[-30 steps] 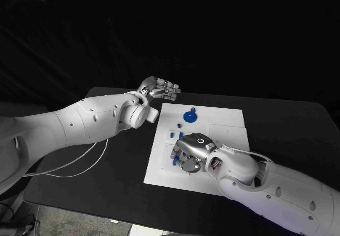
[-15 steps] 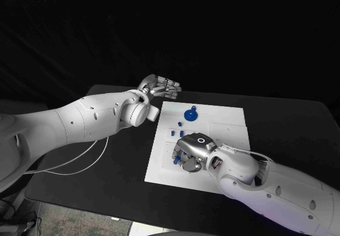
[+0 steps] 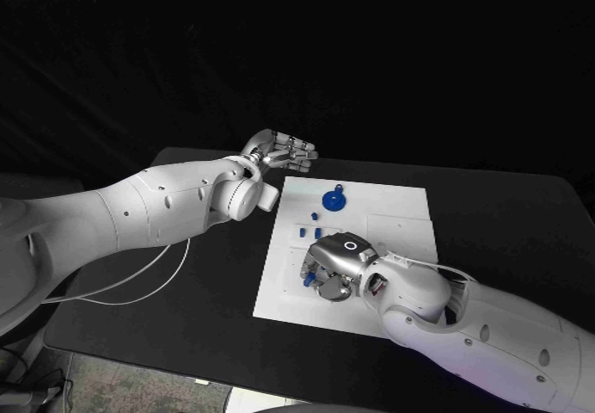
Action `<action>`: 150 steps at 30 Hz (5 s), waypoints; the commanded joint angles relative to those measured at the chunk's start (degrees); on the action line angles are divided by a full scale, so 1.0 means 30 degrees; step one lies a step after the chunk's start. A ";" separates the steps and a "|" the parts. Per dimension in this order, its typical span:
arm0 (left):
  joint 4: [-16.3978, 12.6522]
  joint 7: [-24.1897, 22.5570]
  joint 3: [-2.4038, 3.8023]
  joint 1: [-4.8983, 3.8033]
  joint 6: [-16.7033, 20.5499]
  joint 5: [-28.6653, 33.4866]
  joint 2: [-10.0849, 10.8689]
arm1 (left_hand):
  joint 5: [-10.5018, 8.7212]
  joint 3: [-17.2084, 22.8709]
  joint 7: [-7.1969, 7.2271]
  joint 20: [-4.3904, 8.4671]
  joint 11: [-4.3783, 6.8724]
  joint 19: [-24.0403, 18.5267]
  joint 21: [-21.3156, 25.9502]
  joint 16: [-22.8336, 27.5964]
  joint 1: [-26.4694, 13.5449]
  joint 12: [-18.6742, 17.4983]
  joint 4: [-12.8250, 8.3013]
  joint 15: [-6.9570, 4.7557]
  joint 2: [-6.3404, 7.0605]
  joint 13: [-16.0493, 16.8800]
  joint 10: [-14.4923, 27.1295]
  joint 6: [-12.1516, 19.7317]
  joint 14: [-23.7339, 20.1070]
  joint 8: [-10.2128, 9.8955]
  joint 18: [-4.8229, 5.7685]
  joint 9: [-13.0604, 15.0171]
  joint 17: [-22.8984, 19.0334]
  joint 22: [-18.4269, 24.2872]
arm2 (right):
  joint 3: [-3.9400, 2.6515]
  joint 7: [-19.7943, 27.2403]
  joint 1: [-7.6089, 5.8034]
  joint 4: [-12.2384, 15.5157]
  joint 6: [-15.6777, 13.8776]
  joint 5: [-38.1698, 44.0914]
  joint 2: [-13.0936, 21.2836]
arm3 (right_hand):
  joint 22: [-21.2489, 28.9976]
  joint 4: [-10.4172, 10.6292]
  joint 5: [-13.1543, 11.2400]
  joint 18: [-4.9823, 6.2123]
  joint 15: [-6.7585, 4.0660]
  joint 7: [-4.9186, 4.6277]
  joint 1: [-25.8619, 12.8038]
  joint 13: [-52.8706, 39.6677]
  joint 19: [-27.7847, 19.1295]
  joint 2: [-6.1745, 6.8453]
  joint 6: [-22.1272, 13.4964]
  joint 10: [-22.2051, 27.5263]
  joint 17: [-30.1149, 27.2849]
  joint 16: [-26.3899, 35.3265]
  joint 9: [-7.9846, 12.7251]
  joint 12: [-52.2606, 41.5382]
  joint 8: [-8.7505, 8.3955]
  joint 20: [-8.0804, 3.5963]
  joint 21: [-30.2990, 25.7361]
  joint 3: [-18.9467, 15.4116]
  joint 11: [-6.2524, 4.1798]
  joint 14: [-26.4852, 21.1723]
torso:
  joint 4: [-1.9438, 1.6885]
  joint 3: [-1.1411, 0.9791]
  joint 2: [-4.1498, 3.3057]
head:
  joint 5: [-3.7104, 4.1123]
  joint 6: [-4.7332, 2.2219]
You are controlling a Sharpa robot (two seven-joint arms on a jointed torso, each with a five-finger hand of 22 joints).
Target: Assemble the parts on the task board
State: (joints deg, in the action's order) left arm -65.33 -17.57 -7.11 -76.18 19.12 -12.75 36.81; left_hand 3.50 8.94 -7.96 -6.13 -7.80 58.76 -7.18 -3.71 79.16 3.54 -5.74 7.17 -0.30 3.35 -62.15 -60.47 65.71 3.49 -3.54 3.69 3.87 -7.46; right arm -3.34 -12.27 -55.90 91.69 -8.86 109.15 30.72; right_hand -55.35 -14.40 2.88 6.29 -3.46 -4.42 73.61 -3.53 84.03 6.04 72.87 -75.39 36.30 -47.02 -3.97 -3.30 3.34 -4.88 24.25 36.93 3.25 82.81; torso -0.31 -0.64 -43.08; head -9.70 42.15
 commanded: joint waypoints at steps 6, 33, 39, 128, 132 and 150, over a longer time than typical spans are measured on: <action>-0.0040 -0.0114 0.0016 -0.0018 -0.0220 0.0094 -0.0043 | -0.0071 -0.0042 -0.0011 -0.0061 -0.0081 -0.0080 0.0002 0.0039 0.0001 -0.0051 0.0119 0.0004 -0.0088 0.0004 0.0093 0.0081 -0.0102 0.0016 -0.0151 -0.0006 0.0028 0.0020 | 0.0235 -0.0296 0.0080 -0.0285 0.0729 0.0349 -0.0251 | -0.0056 0.0029 0.0209 0.0352 -0.0116 -0.0041 -0.0192 -0.0021 0.0584 -0.0138 0.0007 -0.0572 -0.0038 0.0140 -0.0019 -0.0063 0.0091 -0.0072 -0.0183 0.0136 -0.0553 0.0029 | -0.0019 0.0019 0.0008 | 0.0052 0.0018; -0.0014 -0.0183 0.0016 -0.0017 -0.0135 0.0094 -0.0025 | -0.0062 -0.0047 -0.0007 -0.0053 -0.0069 -0.0059 -0.0040 0.0030 0.0025 -0.0045 0.0131 -0.0007 -0.0106 0.0006 0.0055 0.0077 -0.0076 0.0028 -0.0159 -0.0001 0.0034 0.0138 | 0.0572 0.0008 0.0080 -0.0639 0.0087 -0.0563 -0.0210 | 0.0264 0.0634 0.3857 0.0689 0.0555 -0.0629 -0.1557 0.0045 0.0729 0.1225 -0.2612 0.2792 -0.0328 0.0134 0.0116 -0.0039 0.0069 0.0545 -0.0775 -0.2932 0.0381 0.0047 | -0.0010 -0.0016 0.0000 | 0.0071 0.0111; -0.0018 -0.0256 0.0016 -0.0017 -0.0036 0.0094 -0.0022 | -0.0062 -0.0047 -0.0007 -0.0053 -0.0069 -0.0059 -0.0040 0.0030 0.0025 -0.0045 0.0131 -0.0007 -0.0106 0.0006 0.0055 0.0077 -0.0076 0.0028 -0.0159 -0.0001 0.0034 0.0138 | 0.0572 0.0135 0.0080 -0.0603 -0.1165 -0.0977 -0.0089 | 0.1311 0.1942 0.3952 0.1255 0.0924 -0.0653 0.0443 0.0059 0.0777 0.1123 -0.4719 0.5295 -0.0773 0.0078 0.0134 -0.0062 0.0081 0.0983 -0.0836 -0.7807 0.0955 0.0026 | 0.0010 -0.0018 0.0006 | 0.0107 0.0100; -0.3277 -0.1285 -0.0008 0.0156 -0.2358 0.0504 0.3022 | -0.0273 -0.4435 0.0180 0.0129 0.0233 0.0374 0.0499 0.0025 -0.2041 -0.0047 0.3220 -0.0102 0.1364 0.0022 -0.0276 0.1039 0.0252 0.0044 0.0329 0.0011 -0.0029 0.0859 | -0.2582 -0.8592 -0.0876 0.0933 0.6443 -1.6403 0.7650 | -0.4062 0.5500 0.4644 -0.0281 -0.0491 -0.0050 -0.3488 -2.2580 0.0872 -0.2854 -0.3717 -0.0367 0.6447 -0.4015 -0.2295 -1.8503 0.0091 -0.0431 0.5357 -1.4230 -0.1429 0.0035 | 0.0555 -0.0332 0.0211 | 0.3045 -0.0489; -0.3267 -0.1223 -0.0008 0.0155 -0.2441 0.0507 0.2981 | -0.0272 -0.4418 0.0161 0.0130 0.0211 0.0381 0.0517 0.0023 -0.2057 -0.0046 0.3271 -0.0101 0.1367 0.0022 -0.0249 0.1055 0.0269 0.0039 0.0327 0.0009 -0.0026 0.0875 | -0.2451 -0.8783 -0.0884 0.0815 0.6183 -1.5268 0.7349 | -0.4105 0.5632 0.4259 -0.0274 -0.0484 -0.0057 -0.3632 -2.2581 0.0875 -0.2725 -0.3751 -0.0368 0.6457 -0.4014 -0.2265 -1.8499 0.0092 -0.0423 0.5348 -1.4383 -0.1421 0.0036 | 0.0570 -0.0330 0.0219 | 0.3057 -0.0474; -0.3244 -0.0947 -0.0011 0.0155 -0.2522 0.0510 0.2907 | -0.0270 -0.4300 0.0090 0.0128 0.0095 0.0420 0.0584 0.0019 -0.2017 -0.0047 0.3479 -0.0108 0.1437 0.0022 -0.0159 0.1150 0.0344 0.0037 0.0335 0.0007 -0.0022 0.0927 | -0.1355 -0.8760 -0.0906 0.0072 0.5560 -1.5367 0.5551 | -0.4286 0.5934 0.4098 -0.0250 -0.0438 -0.0140 -0.3571 -2.2575 0.0894 -0.2652 -0.4038 -0.0308 0.6470 -0.3973 -0.2116 -1.8477 0.0097 -0.0372 0.5216 -1.4847 -0.1361 0.0034 | 0.0541 -0.0335 0.0189 | 0.2975 -0.0452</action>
State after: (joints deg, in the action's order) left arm -75.01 -20.29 -7.18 -75.70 12.37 -11.59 45.69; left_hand 2.83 -3.86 -7.56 -5.41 -7.59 59.90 -5.63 -3.72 72.88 3.54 4.37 6.88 3.51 3.39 -62.95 -57.40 66.62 3.49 -2.63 3.69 3.79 -4.74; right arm -8.02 -37.94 -59.35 92.11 7.17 63.32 47.72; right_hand -68.16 3.40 15.52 5.21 -5.19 -4.29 62.96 -71.22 84.03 -2.20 61.46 -76.29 55.67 -58.85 -38.36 -58.94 3.98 -6.33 40.02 -7.26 -1.33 82.88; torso 1.31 -1.63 -42.46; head -0.73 40.68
